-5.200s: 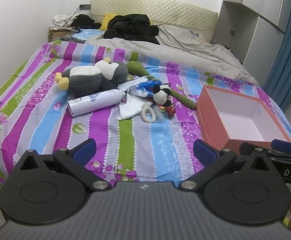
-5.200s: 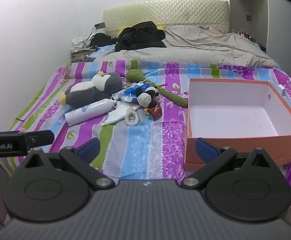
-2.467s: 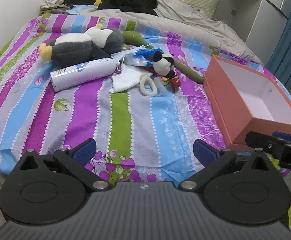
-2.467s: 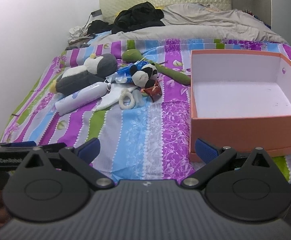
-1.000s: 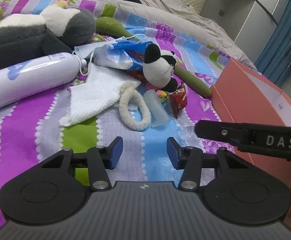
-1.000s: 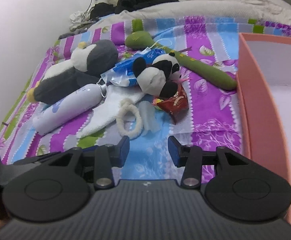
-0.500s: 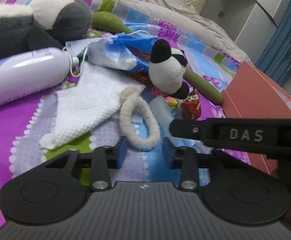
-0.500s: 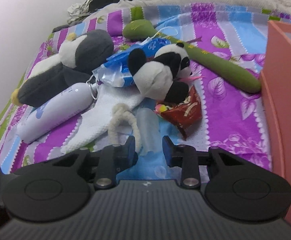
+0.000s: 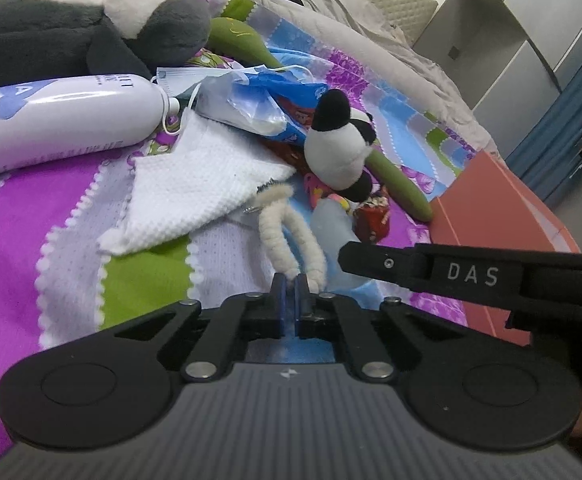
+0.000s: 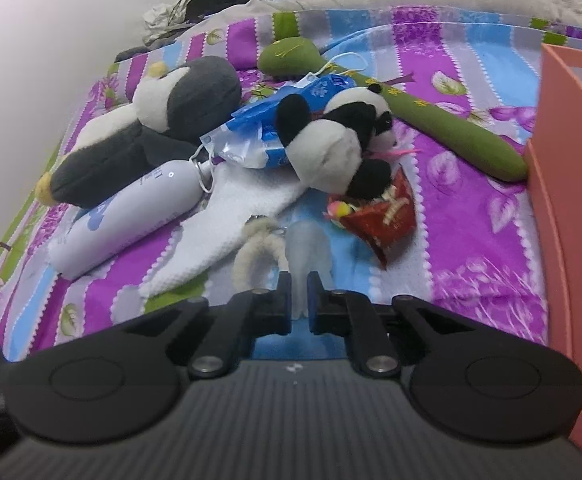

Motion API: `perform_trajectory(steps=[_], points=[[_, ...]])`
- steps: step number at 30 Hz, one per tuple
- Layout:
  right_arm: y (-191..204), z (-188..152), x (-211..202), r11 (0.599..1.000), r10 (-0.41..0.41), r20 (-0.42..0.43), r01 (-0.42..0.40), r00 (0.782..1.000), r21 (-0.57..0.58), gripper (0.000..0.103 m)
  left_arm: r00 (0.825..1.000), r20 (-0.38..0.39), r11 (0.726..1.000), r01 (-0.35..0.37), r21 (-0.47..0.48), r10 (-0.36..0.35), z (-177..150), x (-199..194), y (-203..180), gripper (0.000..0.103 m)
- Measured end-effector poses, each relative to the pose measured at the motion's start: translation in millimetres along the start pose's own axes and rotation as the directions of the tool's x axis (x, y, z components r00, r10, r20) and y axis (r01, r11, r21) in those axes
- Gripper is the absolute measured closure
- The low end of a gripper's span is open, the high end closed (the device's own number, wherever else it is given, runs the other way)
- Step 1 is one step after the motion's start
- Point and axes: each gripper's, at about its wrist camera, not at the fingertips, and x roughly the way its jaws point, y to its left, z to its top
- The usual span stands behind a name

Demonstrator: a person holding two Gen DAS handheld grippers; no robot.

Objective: Organize soft objects
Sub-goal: 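Lift the clear cup with the right gripper while the left gripper lifts the white ring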

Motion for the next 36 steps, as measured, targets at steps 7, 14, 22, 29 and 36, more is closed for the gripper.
perform_trajectory(steps=[7, 14, 22, 29, 36], points=[[-3.5, -25.4, -33.9, 0.999, -0.034, 0.010, 0.033, 0.999, 0.027, 0.092, 0.998, -0.015, 0.998, 0.062, -0.009, -0.062, -21.4, -34.0, -12.8, 0.102], [1.8, -52.3, -69.2, 0.997, -0.077, 0.023, 0.076, 0.997, 0.027, 0.092, 0.997, -0.011, 0.997, 0.073, -0.002, -0.073, -44.7, -68.0, -19.0, 0.102], [-1.8, -76.0, -78.9, 0.989, -0.144, 0.008, 0.143, 0.990, 0.029, 0.088, 0.999, 0.012, 0.999, 0.033, 0.029, -0.034, -38.0, -78.4, -15.8, 0.101], [-4.5, -84.1, -82.4, 0.986, -0.168, 0.061, 0.169, 0.984, 0.000, 0.042, 1.000, 0.007, 0.995, 0.014, 0.099, -0.015, -27.1, -60.7, -22.7, 0.055], [-5.3, -83.8, -62.6, 0.987, -0.156, 0.038, 0.157, 0.987, -0.034, 0.043, 0.999, 0.015, 0.989, -0.035, 0.143, 0.033, -9.4, -32.0, -28.0, 0.046]])
